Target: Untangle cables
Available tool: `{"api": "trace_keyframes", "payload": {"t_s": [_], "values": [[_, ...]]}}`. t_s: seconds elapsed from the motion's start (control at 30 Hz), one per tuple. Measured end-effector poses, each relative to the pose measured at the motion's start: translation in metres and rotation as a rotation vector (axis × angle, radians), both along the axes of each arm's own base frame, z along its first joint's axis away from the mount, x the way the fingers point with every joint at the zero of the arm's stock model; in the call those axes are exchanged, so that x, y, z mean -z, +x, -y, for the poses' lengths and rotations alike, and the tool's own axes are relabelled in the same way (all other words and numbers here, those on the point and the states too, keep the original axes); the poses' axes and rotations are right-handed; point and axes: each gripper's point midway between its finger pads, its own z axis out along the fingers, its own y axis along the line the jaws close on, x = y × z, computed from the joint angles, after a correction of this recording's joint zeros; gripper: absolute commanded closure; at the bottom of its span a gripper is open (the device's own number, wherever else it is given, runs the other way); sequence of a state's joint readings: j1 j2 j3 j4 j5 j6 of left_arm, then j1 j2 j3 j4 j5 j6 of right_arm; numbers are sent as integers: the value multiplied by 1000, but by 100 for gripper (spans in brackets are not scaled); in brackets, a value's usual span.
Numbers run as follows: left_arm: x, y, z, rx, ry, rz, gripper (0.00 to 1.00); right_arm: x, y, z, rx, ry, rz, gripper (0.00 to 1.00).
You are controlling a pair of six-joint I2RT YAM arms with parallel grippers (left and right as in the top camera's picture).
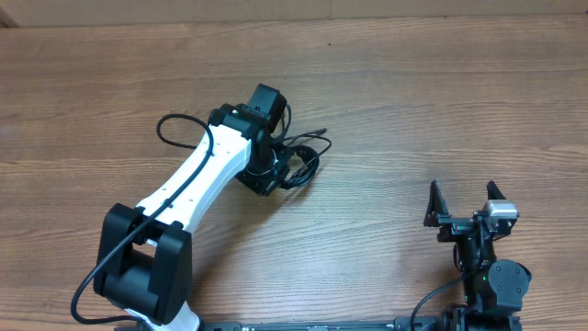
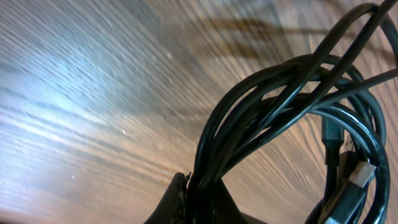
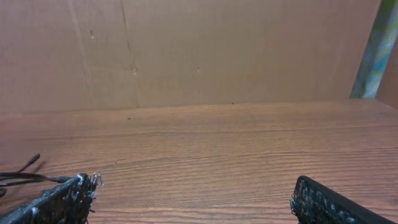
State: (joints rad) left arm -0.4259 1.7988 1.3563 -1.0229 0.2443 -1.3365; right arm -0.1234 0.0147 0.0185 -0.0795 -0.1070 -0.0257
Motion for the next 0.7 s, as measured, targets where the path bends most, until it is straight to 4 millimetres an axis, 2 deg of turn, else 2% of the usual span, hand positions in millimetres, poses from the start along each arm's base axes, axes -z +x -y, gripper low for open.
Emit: {"api": "trace_keyframes", "payload": {"t_s": [0.03, 0.07, 0.13, 0.27, 0.33, 0.4, 0.47, 0.63, 0.7], "values": [[-1, -1, 3, 2, -17, -6, 94, 0, 0, 0, 0, 0, 0, 0], [-2, -2, 5, 4, -32, -10, 87, 0, 0, 0, 0, 0, 0, 0], [-3, -3, 8, 5, -50, -17, 62, 0, 0, 0, 0, 0, 0, 0], [-2, -2, 6, 24, -37, -5, 20, 0, 0, 0, 0, 0, 0, 0], [0, -1, 1, 57, -8, 12, 11, 0, 0, 0, 0, 0, 0, 0], [1, 0, -6, 103, 33, 32, 8, 0, 0, 0, 0, 0, 0, 0], [3, 4, -14, 156, 85, 64, 15, 0, 0, 0, -1, 0, 0, 0], [5, 16, -39, 307, 241, 143, 13, 0, 0, 0, 0, 0, 0, 0], [5, 18, -44, 352, 273, 157, 18, 0, 0, 0, 0, 0, 0, 0]]}}
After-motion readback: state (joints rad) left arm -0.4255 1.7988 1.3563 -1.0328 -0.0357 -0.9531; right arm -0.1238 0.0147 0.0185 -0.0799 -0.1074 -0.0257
